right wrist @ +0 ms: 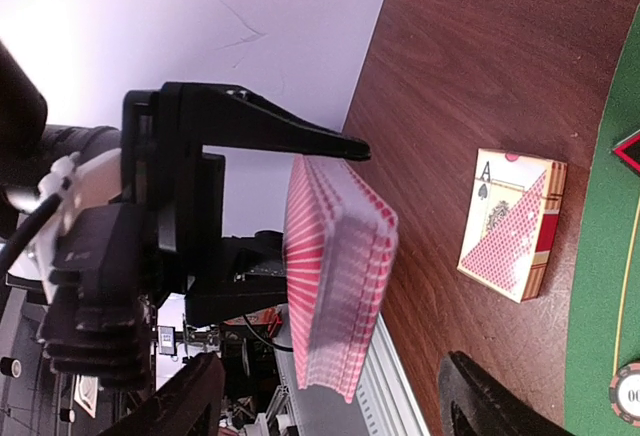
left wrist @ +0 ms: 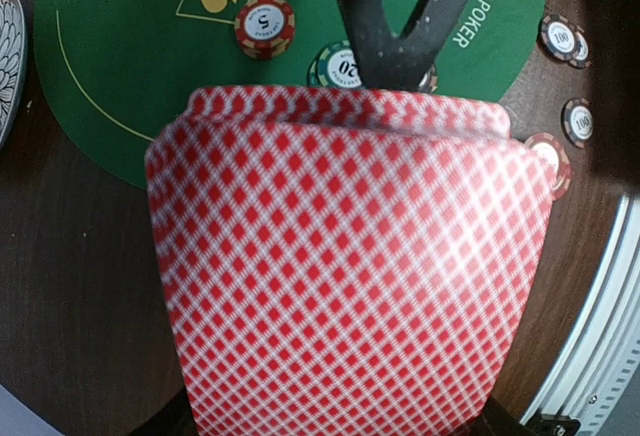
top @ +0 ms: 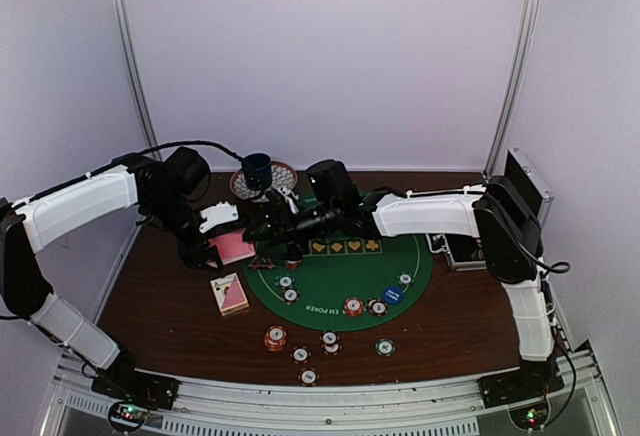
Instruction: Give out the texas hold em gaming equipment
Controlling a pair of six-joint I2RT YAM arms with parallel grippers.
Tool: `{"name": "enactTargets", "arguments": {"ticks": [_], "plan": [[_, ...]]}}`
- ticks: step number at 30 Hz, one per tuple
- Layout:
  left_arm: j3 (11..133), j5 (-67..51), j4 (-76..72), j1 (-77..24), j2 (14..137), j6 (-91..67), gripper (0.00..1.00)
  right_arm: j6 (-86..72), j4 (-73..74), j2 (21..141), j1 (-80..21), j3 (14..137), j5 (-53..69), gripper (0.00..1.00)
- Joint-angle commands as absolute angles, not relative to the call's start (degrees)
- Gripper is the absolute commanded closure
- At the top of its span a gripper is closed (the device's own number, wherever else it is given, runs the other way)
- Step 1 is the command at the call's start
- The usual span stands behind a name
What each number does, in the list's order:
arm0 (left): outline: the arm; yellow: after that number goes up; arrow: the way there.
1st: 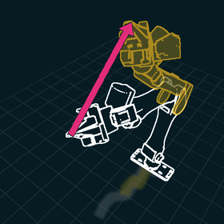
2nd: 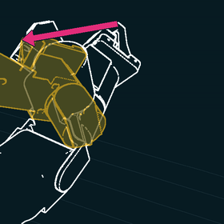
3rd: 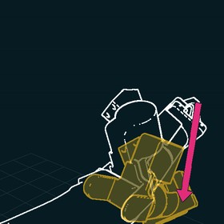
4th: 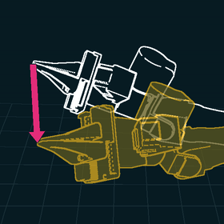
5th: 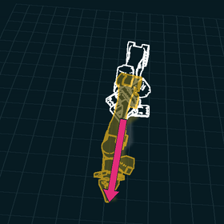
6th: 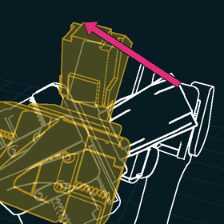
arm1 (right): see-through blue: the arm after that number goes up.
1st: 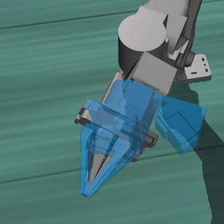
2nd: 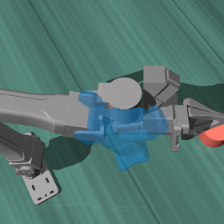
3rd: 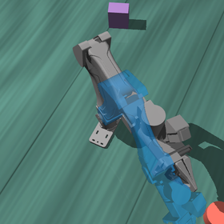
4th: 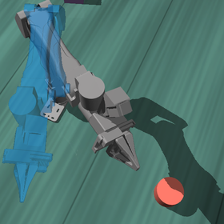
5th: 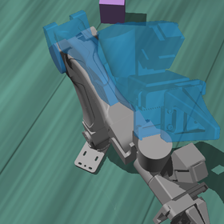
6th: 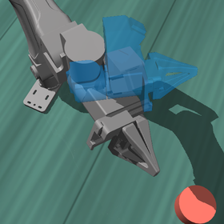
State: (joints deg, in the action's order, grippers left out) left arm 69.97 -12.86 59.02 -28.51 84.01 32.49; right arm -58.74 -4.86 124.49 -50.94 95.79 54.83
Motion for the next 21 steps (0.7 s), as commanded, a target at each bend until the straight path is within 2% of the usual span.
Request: {"name": "enactTargets", "arguments": {"ticks": [1,13,17,21], "plan": [[72.34,-14.14,59.12,-28.74,84.3,32.19,1.0,-61.4,-8.07,126.83,-51.47,98.48,57.14,0.24],[73.64,-14.25,59.5,-29.17,85.44,32.56,1.0,-67.58,-13.3,132.89,-52.55,105.01,60.04,0.31],[74.16,-14.18,59.53,-29.27,85.84,32.56,1.0,-69.28,-14.41,134.46,-52.75,106.51,60.96,0.39],[74.73,-14.17,59.53,-29.35,86.4,32.4,1.0,-72.59,-18.55,135.61,-52.79,106.45,61.44,0.57]]}}
